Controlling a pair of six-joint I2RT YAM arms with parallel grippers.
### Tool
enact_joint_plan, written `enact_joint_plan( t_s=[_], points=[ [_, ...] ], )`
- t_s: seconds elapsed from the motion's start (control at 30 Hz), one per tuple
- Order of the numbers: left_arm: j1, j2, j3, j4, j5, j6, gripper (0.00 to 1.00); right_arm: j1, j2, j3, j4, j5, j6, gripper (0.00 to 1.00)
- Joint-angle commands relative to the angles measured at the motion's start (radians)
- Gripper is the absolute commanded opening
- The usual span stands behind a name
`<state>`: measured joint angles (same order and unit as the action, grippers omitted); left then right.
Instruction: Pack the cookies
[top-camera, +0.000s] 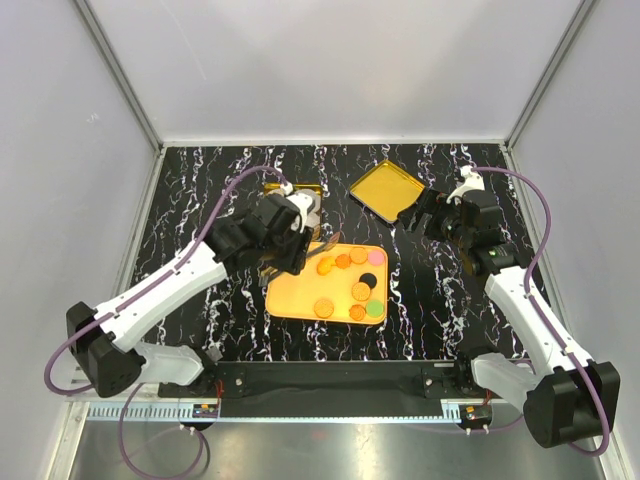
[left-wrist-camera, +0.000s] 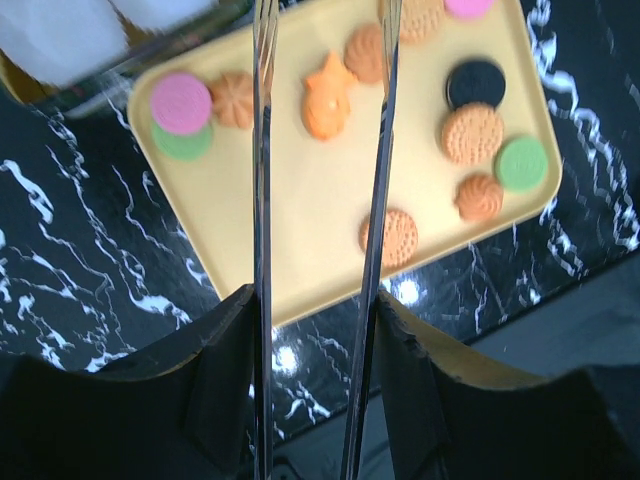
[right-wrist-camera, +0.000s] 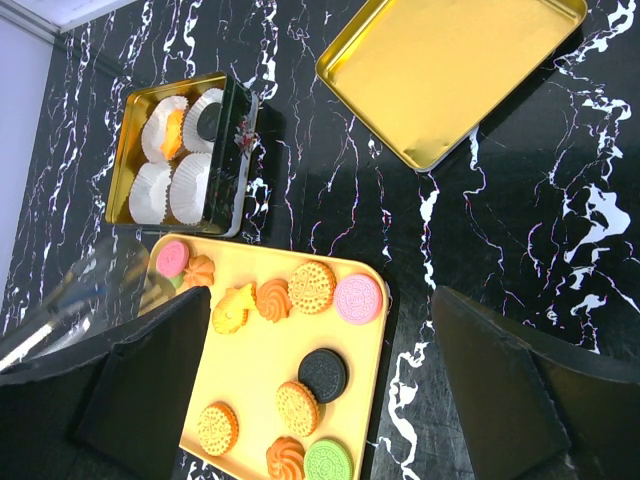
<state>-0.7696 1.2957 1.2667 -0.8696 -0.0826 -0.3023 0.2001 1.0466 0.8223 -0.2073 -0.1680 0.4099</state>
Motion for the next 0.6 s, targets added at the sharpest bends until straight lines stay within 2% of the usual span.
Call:
enact_joint_plan(
  t_s=[0.0,0.3,0.57],
  points=[
    [-0.042,-0.056,-0.035,-0.012,-0.049,-0.029,0.51,-0.002,0.001,0.006,0.019,-0.002,-0.019,1.0],
    [-0.103,-0.035,-0.145,0.029,-0.089,-0.06,0.52,-0.001,0.001,0.006,0.017,-0.004,-0.019,1.0],
    [-0.115,0.019,-0.162,0.07,-0.085,-0.058,0.52,-0.001,-0.003,0.008,0.014,-0.002,-0.019,1.0]
  ],
)
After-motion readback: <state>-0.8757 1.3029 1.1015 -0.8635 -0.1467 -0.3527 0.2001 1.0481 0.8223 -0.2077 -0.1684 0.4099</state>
